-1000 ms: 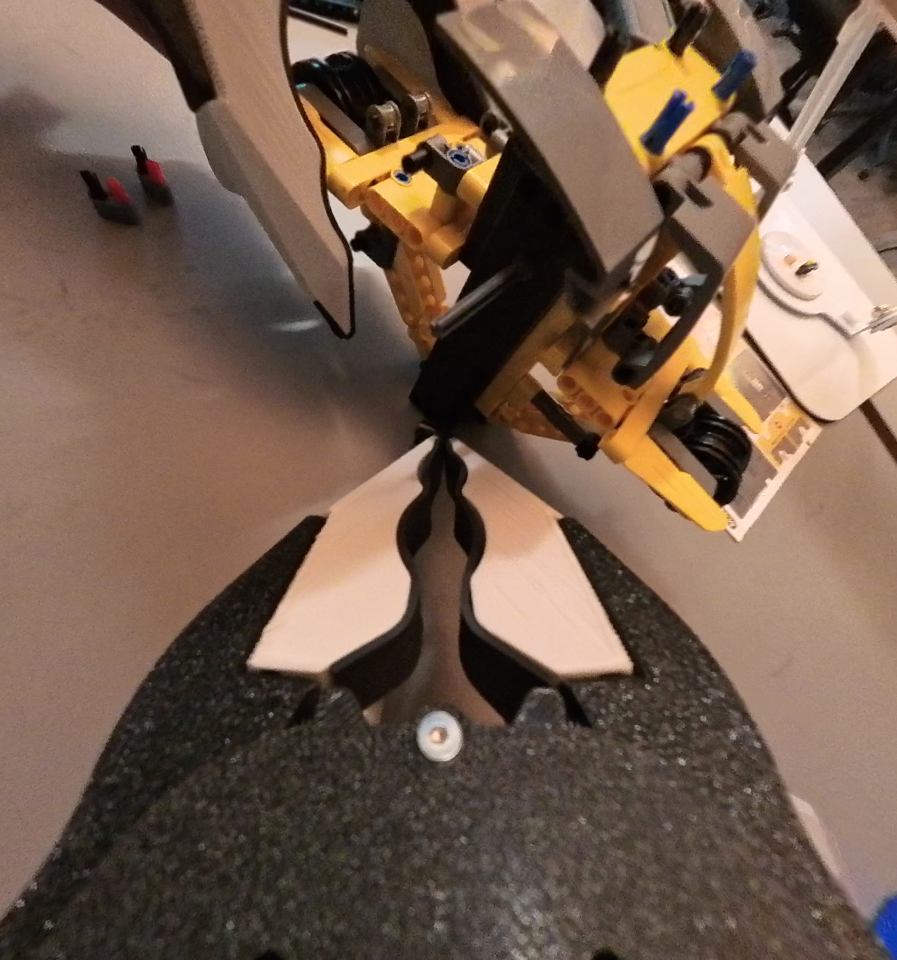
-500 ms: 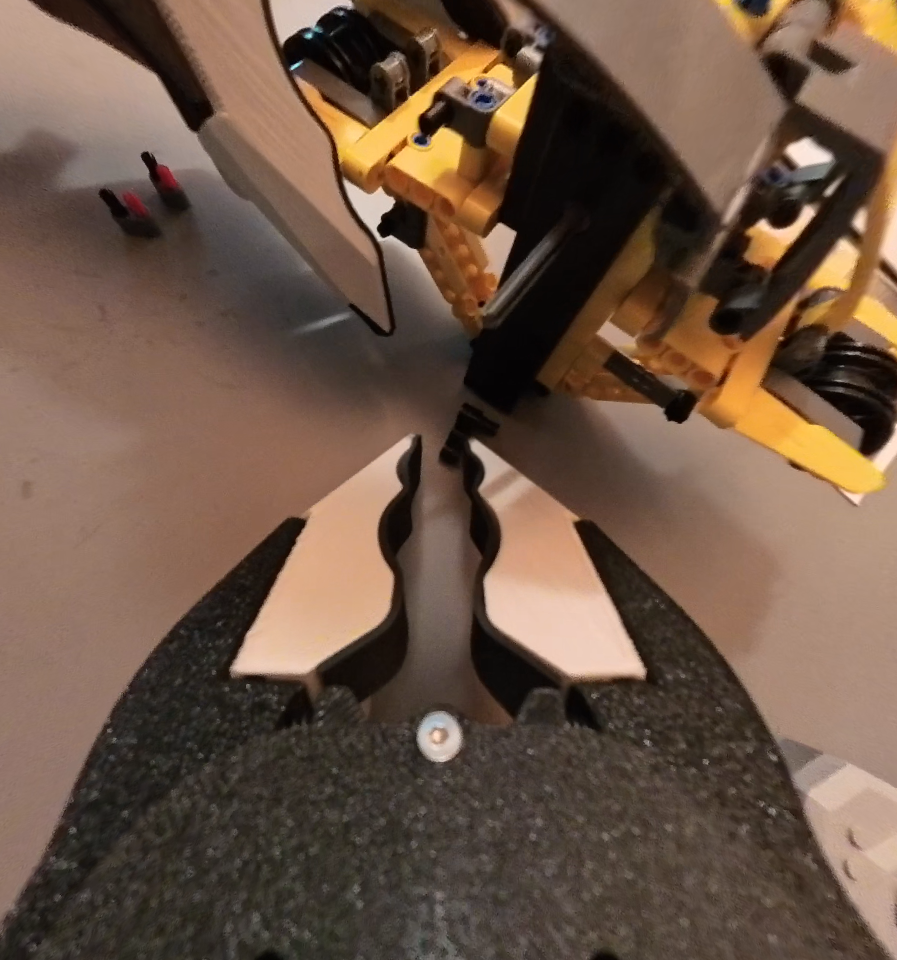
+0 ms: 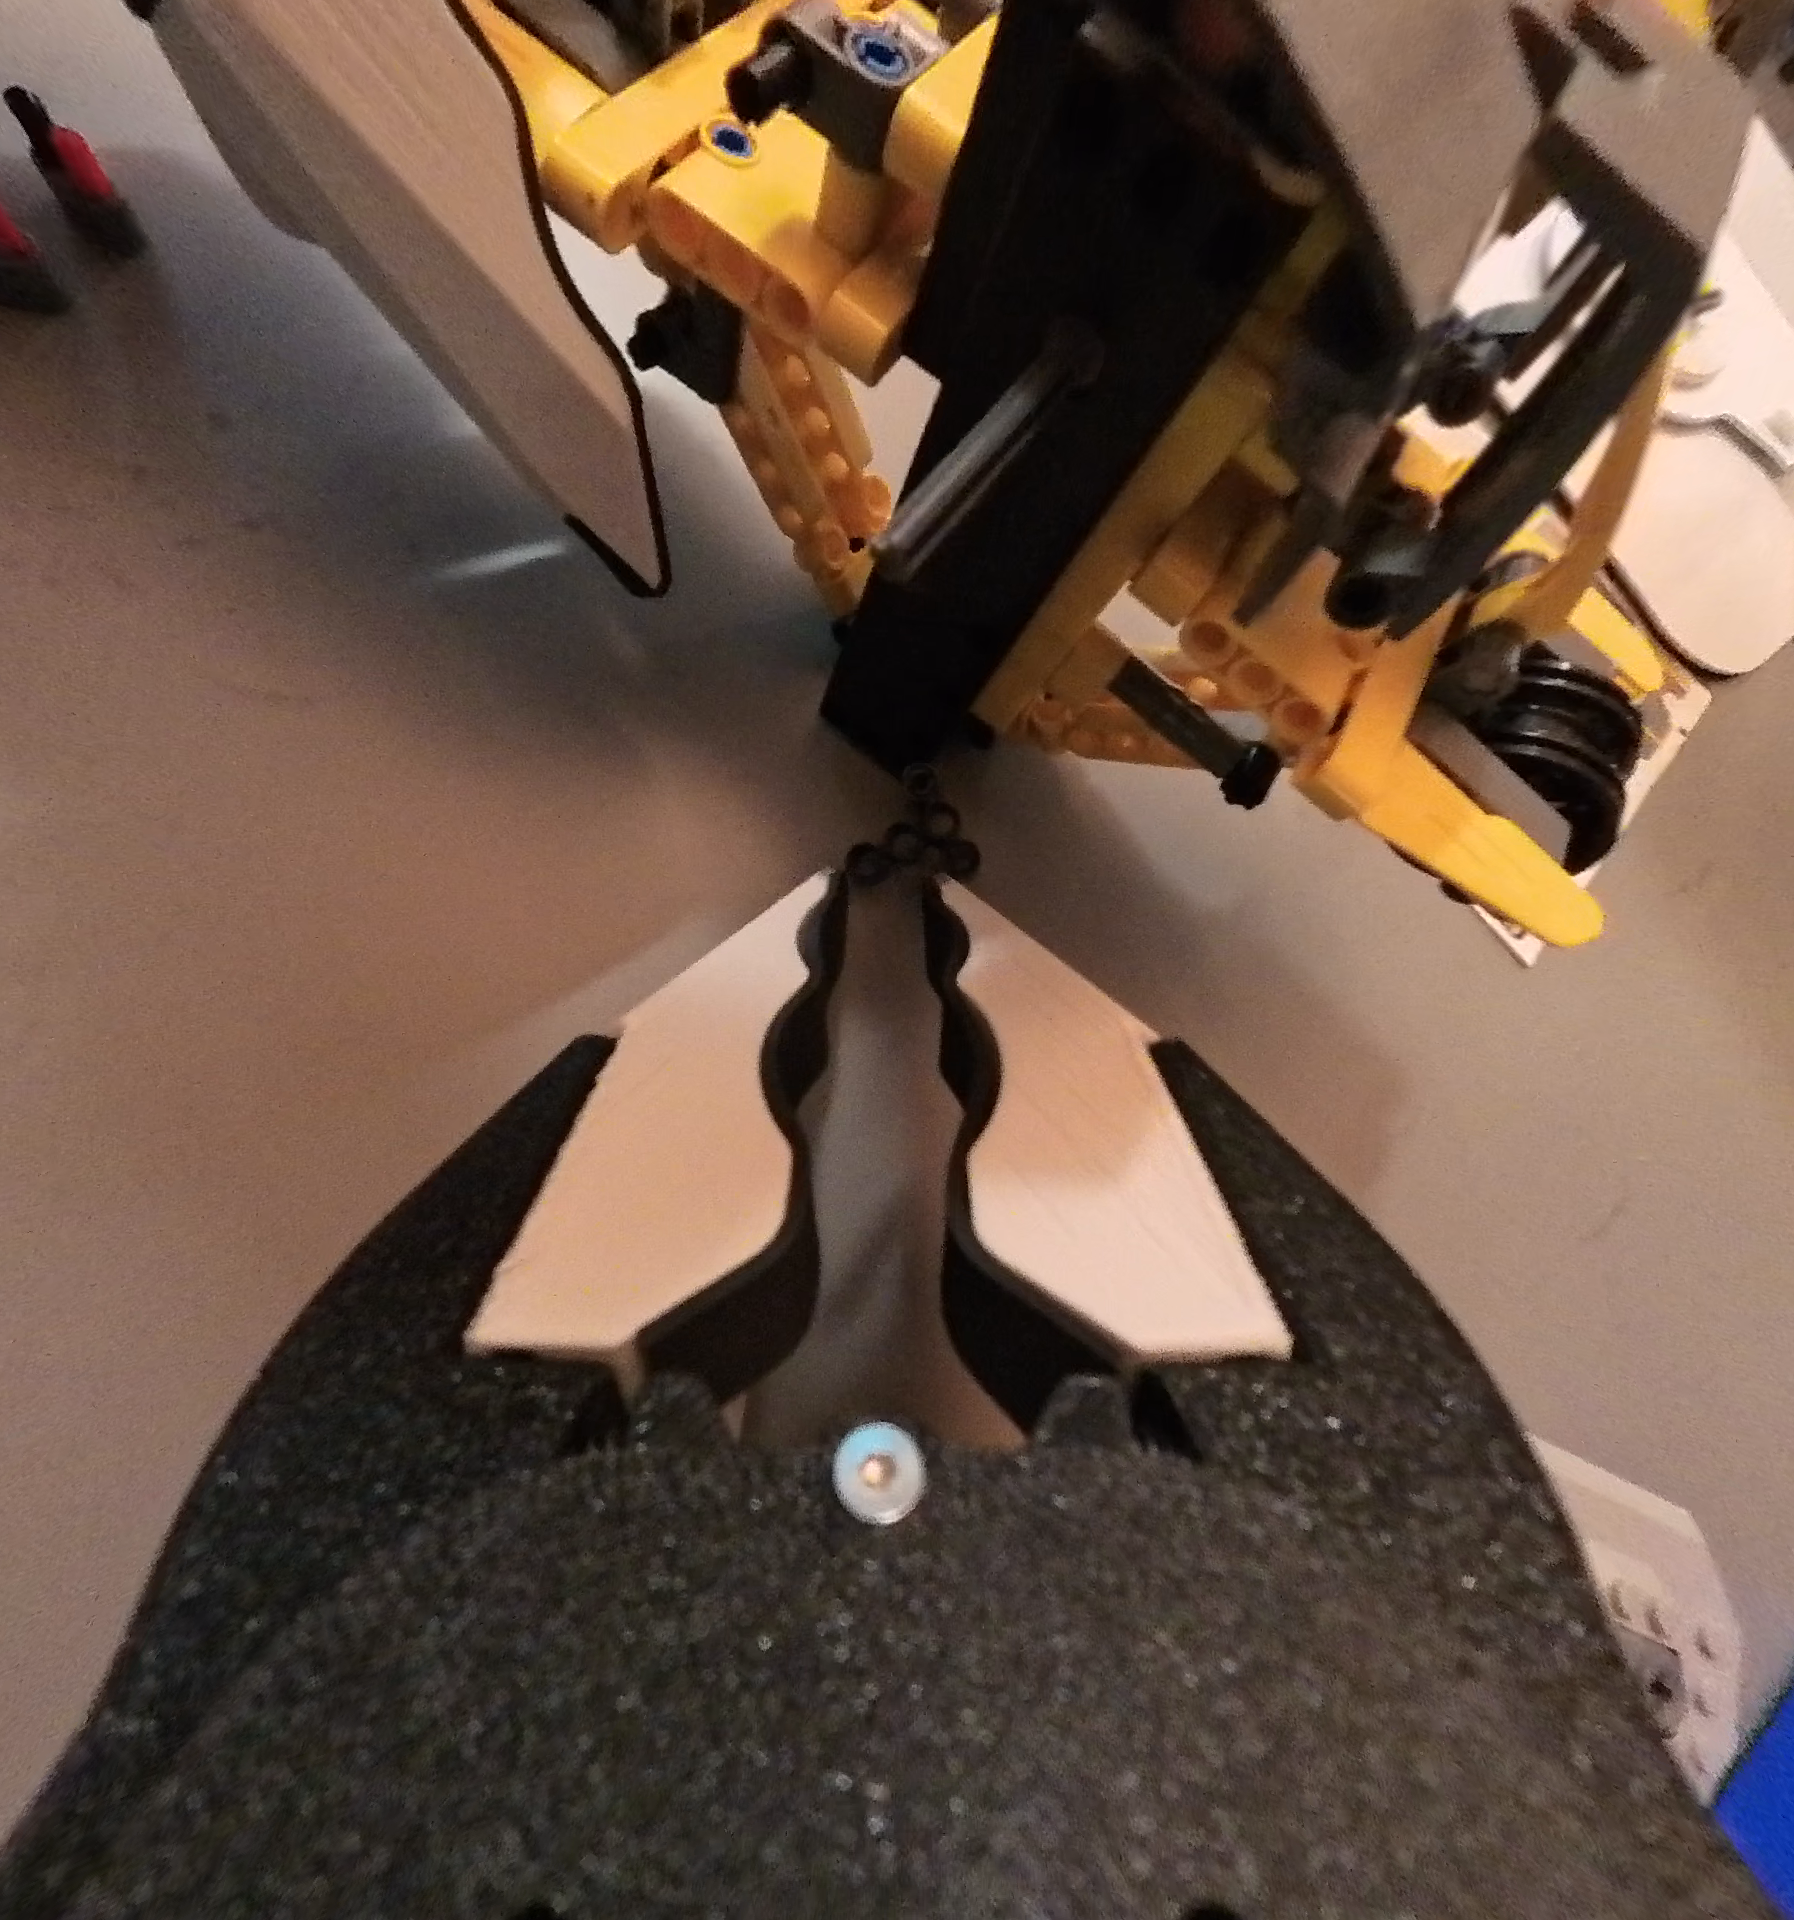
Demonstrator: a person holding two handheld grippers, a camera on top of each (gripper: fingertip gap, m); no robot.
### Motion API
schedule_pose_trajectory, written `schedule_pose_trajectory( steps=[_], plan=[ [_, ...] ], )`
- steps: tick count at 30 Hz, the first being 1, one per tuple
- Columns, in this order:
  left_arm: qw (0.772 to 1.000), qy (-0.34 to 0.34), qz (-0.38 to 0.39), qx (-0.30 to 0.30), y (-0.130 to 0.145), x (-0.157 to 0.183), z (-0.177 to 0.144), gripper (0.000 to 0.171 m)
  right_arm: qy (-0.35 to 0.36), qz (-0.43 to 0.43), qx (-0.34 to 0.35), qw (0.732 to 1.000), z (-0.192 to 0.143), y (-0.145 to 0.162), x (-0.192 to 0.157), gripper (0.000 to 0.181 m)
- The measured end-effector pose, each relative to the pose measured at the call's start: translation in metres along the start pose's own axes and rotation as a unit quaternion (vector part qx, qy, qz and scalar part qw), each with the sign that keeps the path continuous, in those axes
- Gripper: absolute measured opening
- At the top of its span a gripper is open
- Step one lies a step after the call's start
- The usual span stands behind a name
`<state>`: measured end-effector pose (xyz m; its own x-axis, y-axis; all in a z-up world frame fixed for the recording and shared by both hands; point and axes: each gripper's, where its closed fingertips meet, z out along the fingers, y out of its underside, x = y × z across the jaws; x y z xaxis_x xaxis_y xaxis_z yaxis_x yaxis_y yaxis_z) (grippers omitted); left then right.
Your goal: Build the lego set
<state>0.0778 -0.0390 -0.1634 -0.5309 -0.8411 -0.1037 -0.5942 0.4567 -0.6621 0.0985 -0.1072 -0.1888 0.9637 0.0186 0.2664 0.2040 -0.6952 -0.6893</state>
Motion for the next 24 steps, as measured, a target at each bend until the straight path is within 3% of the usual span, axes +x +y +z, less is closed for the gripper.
schedule_pose_trajectory(
  steps=[7,11,19,24],
  plan=[
    [1.000,-0.001,0.002,-0.001,0.000,0.000,0.000,0.089,-0.016,0.069,0.021,0.997,0.000,-0.006,0.004,0.022],
    [1.000,-0.001,0.002,-0.001,0.000,0.000,0.000,0.089,-0.005,0.081,0.013,0.997,0.002,-0.003,0.010,0.018],
    [1.000,-0.001,0.002,0.000,0.000,0.000,0.000,0.089,0.003,0.020,-0.001,1.000,0.002,0.004,0.010,0.008],
    [1.000,0.002,0.002,0.002,-0.001,0.000,0.000,0.089,-0.086,-0.095,0.028,0.991,-0.011,0.007,-0.015,0.007]
  ],
)
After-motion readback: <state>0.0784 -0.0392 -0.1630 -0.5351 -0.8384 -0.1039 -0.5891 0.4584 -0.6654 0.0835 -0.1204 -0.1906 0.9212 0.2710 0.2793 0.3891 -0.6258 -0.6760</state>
